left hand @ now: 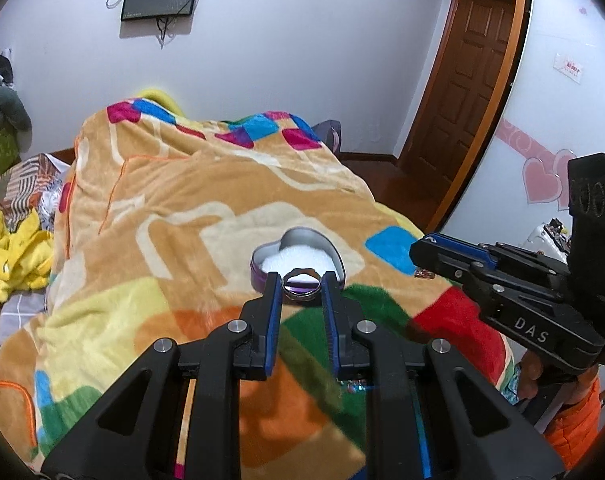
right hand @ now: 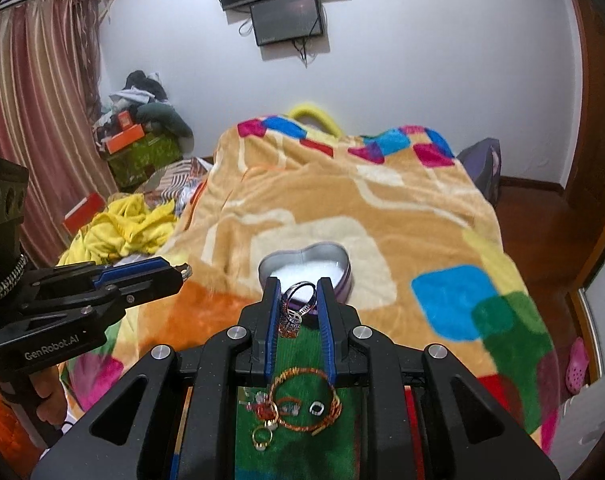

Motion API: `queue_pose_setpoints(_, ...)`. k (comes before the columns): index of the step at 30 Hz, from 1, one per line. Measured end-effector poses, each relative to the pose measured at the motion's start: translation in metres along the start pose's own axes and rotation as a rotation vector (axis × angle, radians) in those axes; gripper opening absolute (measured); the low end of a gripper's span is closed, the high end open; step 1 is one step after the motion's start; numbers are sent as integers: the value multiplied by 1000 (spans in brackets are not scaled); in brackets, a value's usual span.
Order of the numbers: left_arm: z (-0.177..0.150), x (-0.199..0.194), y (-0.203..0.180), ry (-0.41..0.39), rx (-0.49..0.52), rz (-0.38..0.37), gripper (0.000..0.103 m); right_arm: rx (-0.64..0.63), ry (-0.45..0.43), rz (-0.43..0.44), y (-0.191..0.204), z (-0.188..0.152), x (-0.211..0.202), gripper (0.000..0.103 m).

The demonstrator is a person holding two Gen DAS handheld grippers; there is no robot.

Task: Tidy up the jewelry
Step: 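Carry the silver ring with the left tool onto the tin's white cushion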

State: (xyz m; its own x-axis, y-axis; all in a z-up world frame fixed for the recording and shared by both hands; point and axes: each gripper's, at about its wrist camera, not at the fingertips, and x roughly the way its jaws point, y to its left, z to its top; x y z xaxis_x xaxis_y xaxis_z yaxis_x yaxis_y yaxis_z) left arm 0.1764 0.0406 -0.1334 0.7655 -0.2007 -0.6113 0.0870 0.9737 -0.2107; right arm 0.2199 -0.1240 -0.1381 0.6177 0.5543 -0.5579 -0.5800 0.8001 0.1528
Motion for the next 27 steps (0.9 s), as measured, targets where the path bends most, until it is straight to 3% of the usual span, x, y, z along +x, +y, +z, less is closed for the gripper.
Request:
queue_pose_setpoints(14,20,32,13,9,-7,18,19,-4,-41,-11,-8,21,17,16)
queue_pose_setpoints(27,22,84,18,94,13,31,19,-7,35,-3,-22,21,63,16)
